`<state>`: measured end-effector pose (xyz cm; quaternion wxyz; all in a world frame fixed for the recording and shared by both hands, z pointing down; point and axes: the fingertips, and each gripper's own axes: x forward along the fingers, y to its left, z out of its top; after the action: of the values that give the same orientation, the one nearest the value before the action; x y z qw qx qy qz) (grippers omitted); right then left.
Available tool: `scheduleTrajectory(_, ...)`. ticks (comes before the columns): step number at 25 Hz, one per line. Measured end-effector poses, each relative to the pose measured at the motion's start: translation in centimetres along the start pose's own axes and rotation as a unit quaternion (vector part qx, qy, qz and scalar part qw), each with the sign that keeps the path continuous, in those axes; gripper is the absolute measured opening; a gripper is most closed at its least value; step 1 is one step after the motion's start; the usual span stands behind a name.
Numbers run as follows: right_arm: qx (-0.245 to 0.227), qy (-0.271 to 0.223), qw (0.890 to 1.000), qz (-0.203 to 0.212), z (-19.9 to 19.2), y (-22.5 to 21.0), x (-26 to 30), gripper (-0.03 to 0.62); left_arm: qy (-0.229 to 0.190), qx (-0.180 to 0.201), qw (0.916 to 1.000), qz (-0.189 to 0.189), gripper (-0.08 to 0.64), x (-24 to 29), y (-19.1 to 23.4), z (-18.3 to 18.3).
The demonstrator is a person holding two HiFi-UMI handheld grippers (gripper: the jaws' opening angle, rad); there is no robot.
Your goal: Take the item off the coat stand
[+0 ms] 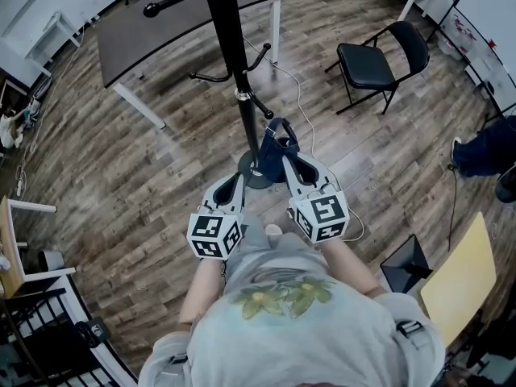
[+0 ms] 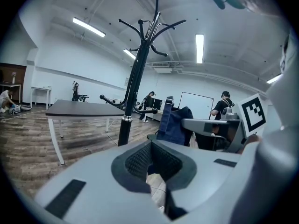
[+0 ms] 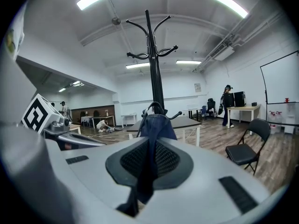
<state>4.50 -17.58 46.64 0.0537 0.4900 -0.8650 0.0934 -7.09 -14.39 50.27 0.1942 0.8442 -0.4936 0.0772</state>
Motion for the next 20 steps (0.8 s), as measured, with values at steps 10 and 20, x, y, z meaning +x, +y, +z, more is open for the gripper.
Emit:
scheduleTrajectory(10,0.008,0.004,1.0,-0.004,-0.2,0.0,-0.9,0.021,0.0,-0.001,1.0,-0.006,0.015,-0.1,0.0,0.1)
scheduleTrajectory(20,0.011,0.009,1.0,0.004,-0.3,0.3,-1.5,0.021,0.003,-0.001,0.9999,-0.01,0.015,0.2,-0.1,-0.1)
